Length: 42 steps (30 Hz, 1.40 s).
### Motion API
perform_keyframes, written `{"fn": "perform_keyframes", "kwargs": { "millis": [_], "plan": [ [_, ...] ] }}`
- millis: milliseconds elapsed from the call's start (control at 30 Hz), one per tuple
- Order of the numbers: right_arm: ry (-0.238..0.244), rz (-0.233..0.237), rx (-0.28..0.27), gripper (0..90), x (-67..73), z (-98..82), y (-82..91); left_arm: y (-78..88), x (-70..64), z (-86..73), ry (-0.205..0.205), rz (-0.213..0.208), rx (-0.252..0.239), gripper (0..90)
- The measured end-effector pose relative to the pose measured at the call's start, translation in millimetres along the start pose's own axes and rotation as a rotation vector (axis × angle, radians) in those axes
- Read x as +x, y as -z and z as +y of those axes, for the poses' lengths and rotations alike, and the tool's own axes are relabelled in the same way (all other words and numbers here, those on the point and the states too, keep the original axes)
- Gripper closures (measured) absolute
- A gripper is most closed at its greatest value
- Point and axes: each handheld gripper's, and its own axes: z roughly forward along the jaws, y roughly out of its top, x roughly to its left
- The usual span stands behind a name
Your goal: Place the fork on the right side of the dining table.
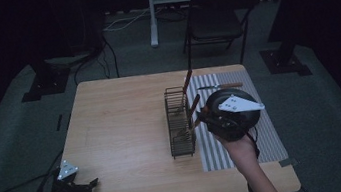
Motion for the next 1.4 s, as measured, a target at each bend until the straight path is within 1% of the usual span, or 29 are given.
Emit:
{"fn": "perform_keyframes", "kwargs": {
  "millis": [200, 333, 500, 667, 767, 900, 1000, 1033, 1200, 1400],
  "plan": [
    [-0.001, -0.007, -0.048, 77.1, -2.4, 13.8, 15.4, 0.1, 0.1, 0.0, -0.001, 0.000, 0.001, 0.0],
    [0.001, -0.020, -0.074, 77.1, -5.1, 19.9, 26.9, 0.1, 0.1, 0.0, -0.001, 0.000, 0.002, 0.0],
    [-0.009, -0.040, -0.092, 77.1, -11.9, 21.2, 39.7, 0.1, 0.1, 0.0, -0.001, 0.000, 0.001, 0.0],
    [-0.020, -0.067, -0.097, 77.1, -21.8, 17.8, 51.2, 0.1, 0.1, 0.0, -0.001, 0.000, 0.001, 0.0],
    [-0.032, -0.087, -0.091, 77.1, -29.5, 12.1, 55.7, 0.1, 0.1, 0.1, 0.000, -0.001, 0.001, 0.0],
    [-0.060, -0.104, -0.073, 77.1, -40.7, 0.9, 58.6, 0.0, 0.1, 0.0, -0.001, 0.000, 0.000, 0.0],
    [-0.087, -0.102, -0.057, 77.1, -48.2, -9.1, 58.5, 0.0, -0.1, 0.0, 0.001, 0.000, 0.000, 0.0],
    [-0.086, -0.107, -0.051, 77.0, -50.4, -12.7, 58.2, 0.0, 0.0, 0.0, 0.001, -0.001, 0.000, 0.0],
    [-0.097, -0.128, -0.008, 77.0, -59.1, -33.0, 51.7, 0.0, 0.0, 0.0, 0.000, 0.000, 0.001, 0.0],
    [-0.120, -0.128, 0.036, 77.0, -69.1, -57.3, 38.8, 0.0, 0.0, 0.0, 0.000, 0.000, 0.001, 0.0]
  ]
}}
